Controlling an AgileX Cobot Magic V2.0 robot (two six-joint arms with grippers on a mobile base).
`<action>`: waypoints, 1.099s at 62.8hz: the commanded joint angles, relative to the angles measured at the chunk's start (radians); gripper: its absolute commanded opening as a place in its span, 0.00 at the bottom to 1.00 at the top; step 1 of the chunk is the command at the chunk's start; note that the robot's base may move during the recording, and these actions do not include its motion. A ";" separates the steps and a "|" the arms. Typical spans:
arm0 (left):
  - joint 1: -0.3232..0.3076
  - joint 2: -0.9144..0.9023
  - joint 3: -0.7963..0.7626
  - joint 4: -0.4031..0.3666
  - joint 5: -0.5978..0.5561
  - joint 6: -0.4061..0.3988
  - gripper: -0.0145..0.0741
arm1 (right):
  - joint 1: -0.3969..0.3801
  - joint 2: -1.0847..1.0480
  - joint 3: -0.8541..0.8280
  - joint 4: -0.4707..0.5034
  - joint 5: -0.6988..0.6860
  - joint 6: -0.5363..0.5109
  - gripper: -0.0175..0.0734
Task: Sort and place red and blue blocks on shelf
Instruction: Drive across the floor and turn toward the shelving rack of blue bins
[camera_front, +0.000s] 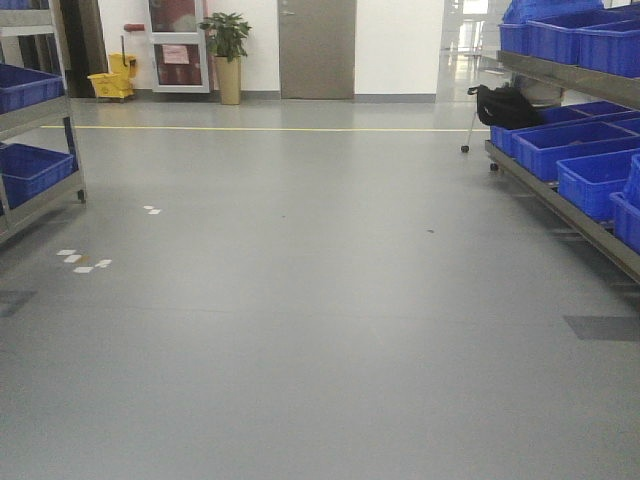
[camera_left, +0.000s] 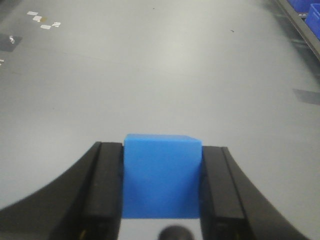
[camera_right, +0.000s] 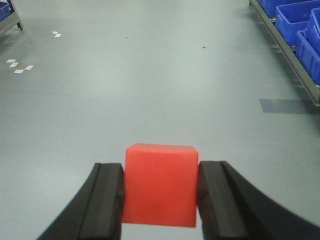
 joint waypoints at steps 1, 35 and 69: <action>0.000 0.005 -0.029 0.004 -0.080 -0.006 0.30 | -0.007 0.001 -0.028 -0.007 -0.088 -0.001 0.25; 0.000 0.005 -0.029 0.004 -0.080 -0.006 0.30 | -0.007 0.001 -0.028 -0.007 -0.088 -0.001 0.25; 0.000 0.005 -0.029 0.004 -0.080 -0.006 0.30 | -0.007 0.001 -0.028 -0.007 -0.088 -0.001 0.25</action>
